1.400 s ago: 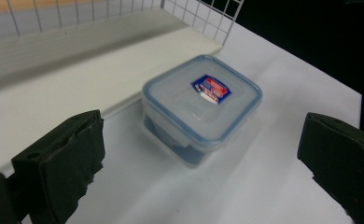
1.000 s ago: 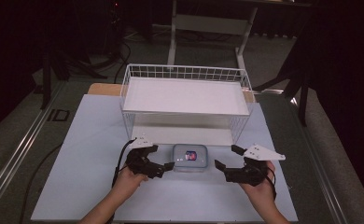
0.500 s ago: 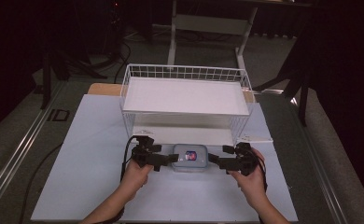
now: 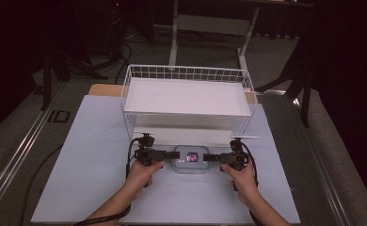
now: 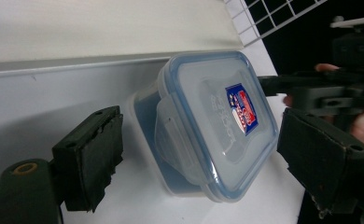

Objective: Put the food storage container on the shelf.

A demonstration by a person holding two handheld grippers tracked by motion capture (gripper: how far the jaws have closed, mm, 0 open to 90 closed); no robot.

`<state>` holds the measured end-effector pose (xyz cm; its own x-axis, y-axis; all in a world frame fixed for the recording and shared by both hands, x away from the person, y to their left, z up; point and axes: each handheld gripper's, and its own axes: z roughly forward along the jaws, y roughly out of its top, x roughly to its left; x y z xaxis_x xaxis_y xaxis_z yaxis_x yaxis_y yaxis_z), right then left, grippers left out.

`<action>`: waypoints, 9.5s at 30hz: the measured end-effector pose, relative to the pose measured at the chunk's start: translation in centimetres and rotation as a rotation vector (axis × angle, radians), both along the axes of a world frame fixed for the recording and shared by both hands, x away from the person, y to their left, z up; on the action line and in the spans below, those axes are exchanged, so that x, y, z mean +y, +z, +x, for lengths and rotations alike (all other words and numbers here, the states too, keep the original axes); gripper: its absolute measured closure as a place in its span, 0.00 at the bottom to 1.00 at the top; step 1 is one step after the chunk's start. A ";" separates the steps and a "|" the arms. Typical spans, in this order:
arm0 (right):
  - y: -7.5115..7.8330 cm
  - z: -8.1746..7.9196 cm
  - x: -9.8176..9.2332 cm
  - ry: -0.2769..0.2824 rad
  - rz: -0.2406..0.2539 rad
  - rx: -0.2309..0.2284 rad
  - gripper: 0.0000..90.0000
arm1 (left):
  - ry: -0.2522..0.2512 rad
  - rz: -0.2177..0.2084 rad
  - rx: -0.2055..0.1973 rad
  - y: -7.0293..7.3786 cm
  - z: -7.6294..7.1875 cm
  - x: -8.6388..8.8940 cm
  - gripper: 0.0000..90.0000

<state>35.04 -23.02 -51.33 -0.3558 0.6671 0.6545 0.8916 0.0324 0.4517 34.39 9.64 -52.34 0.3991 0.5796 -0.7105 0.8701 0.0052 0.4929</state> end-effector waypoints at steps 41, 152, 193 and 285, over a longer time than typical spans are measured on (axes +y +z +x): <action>1.4 -1.9 1.9 0.005 -0.010 -0.068 0.48 | 0.052 0.059 -0.074 2.3 -1.8 -1.1 0.55; -0.5 2.4 10.6 0.011 -0.245 -0.468 1.00 | 0.088 0.170 -0.631 1.0 -7.7 4.3 0.01; 0.7 1.1 9.8 -0.023 -0.260 -0.575 0.73 | 0.006 0.134 -0.653 1.6 -7.6 3.9 0.01; 0.8 -8.1 -2.6 0.205 -0.175 -0.697 0.17 | -0.020 0.180 -0.716 0.2 -12.4 8.6 0.01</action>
<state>26.91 -25.58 -50.50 -0.7779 0.6164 0.1225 0.3690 0.2903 0.8829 22.04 18.21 -52.13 0.7410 0.6505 -0.1666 0.3342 -0.1420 0.9318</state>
